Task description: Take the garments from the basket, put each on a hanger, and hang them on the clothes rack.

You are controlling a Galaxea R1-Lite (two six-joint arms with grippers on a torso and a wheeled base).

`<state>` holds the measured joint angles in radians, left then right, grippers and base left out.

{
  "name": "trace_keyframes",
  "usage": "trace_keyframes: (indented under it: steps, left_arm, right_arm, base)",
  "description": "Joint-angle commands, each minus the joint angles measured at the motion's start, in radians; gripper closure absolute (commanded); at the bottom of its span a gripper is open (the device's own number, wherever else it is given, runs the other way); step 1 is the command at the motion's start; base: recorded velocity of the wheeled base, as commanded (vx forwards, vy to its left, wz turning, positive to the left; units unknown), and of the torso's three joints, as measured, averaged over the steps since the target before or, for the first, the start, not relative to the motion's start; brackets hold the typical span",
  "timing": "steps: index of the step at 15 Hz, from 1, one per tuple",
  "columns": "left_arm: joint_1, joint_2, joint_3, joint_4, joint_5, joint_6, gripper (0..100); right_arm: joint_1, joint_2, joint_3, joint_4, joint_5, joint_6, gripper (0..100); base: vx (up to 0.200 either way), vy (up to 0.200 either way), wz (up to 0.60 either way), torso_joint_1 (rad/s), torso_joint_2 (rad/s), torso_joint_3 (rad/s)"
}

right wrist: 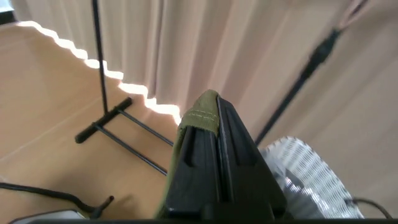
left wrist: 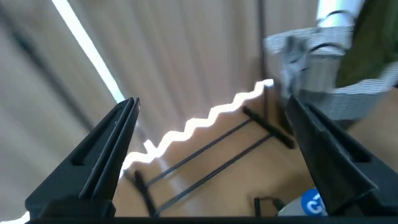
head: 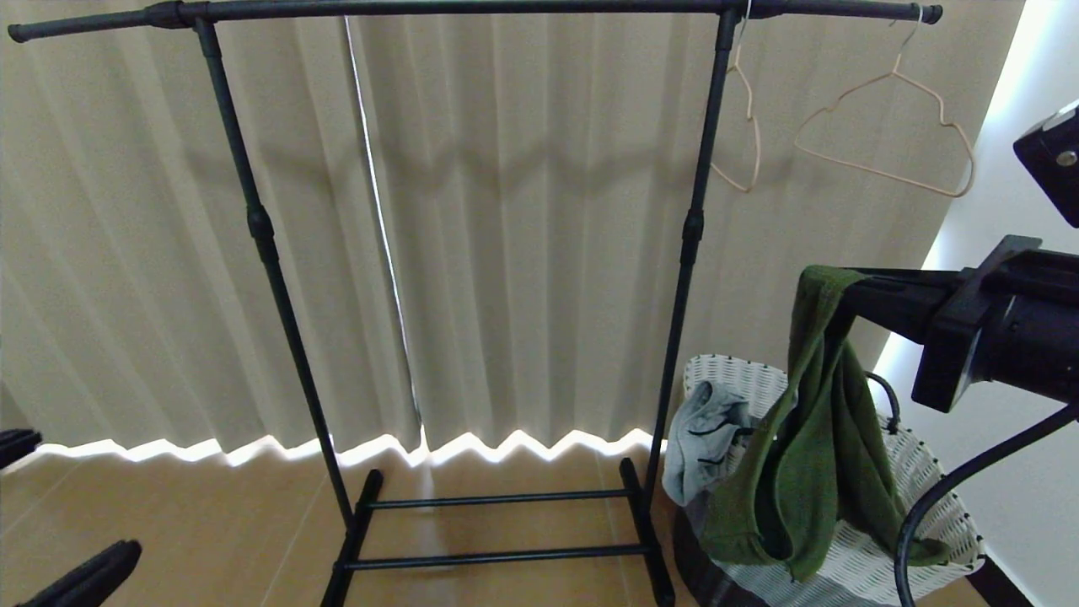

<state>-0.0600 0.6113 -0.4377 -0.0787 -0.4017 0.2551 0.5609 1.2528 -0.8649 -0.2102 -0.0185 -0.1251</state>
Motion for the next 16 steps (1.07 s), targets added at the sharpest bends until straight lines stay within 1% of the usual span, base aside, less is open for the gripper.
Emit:
trace_keyframes:
  steps: [1,2,3,4,5,6,7,8,9,10,11,12,13,15,16]
  left_arm:
    - [-0.19,0.274,-0.165,-0.041,-0.003,-0.037,0]
    - [-0.258,0.311,-0.179,-0.053,0.001,-0.093,0]
    - [-0.258,0.311,-0.179,-0.053,0.001,-0.093,0]
    - [-0.366,0.404,-0.204,-0.099,0.087,-0.148,0]
    - [-0.442,0.455,-0.208,-0.144,0.149,-0.192,0]
    - [-0.521,0.502,-0.205,-0.191,0.21,-0.252,0]
    - [-0.686,0.599,-0.208,-0.273,0.333,-0.347,0]
    - [-0.781,0.677,-0.217,-0.331,0.409,-0.376,0]
    - [-0.867,0.779,-0.236,-0.417,0.494,-0.382,0]
    - [-0.936,0.872,-0.273,-0.484,0.538,-0.382,0]
    - [-0.96,0.918,-0.299,-0.498,0.543,-0.381,0]
    - [-1.003,1.004,-0.358,-0.501,0.544,-0.381,0]
    - [-1.023,1.062,-0.403,-0.503,0.546,-0.381,0]
    - [-1.049,1.154,-0.467,-0.504,0.55,-0.381,0]
    - [-1.052,1.164,-0.478,-0.504,0.552,-0.381,0]
  right_arm:
    - [0.001,0.031,-0.029,-0.003,0.012,-0.001,100]
    - [0.001,0.045,-0.046,-0.011,0.046,0.005,100]
    - [0.001,0.045,-0.046,-0.011,0.046,0.005,100]
    - [0.001,0.057,-0.057,-0.012,0.074,0.042,100]
    - [0.001,0.062,-0.062,-0.012,0.075,0.042,100]
    - [0.001,0.066,-0.066,-0.012,0.075,0.042,100]
    - [0.001,0.066,-0.075,-0.012,0.075,0.042,100]
    - [0.001,0.063,-0.08,-0.012,0.075,0.042,100]
    - [0.001,0.059,-0.083,-0.012,0.077,0.044,100]
    - [0.004,0.056,-0.085,-0.017,0.08,0.045,100]
    - [0.004,0.05,-0.085,-0.023,0.08,0.044,100]
    - [0.005,0.039,-0.089,-0.026,0.08,0.044,100]
    - [0.016,0.027,-0.098,-0.026,0.081,0.044,100]
    - [0.039,0.008,-0.098,-0.024,0.104,0.044,100]
    - [0.039,0.008,-0.098,-0.024,0.107,0.044,100]
  base:
    - [0.0,0.0,0.0,0.0,0.0,0.0]
    - [0.0,0.0,0.0,0.0,0.0,0.0]
    - [0.0,0.0,0.0,0.0,0.0,0.0]
    - [0.0,0.0,0.0,0.0,0.0,0.0]
    - [0.0,0.0,0.0,0.0,0.0,0.0]
    - [0.0,0.0,0.0,0.0,0.0,0.0]
    - [0.0,0.0,0.0,0.0,0.0,0.0]
    - [0.0,0.0,0.0,0.0,0.0,0.0]
    - [0.0,0.0,0.0,0.0,0.0,0.0]
    - [0.0,0.0,0.0,0.0,0.0,0.0]
    - [0.0,0.0,0.0,0.0,0.0,0.0]
    - [0.0,0.0,0.0,0.0,0.0,0.0]
    - [0.0,0.0,0.0,0.0,0.0,0.0]
    - [0.0,0.0,0.0,0.0,0.0,0.0]
    - [0.0,0.0,0.0,0.0,0.0,0.0]
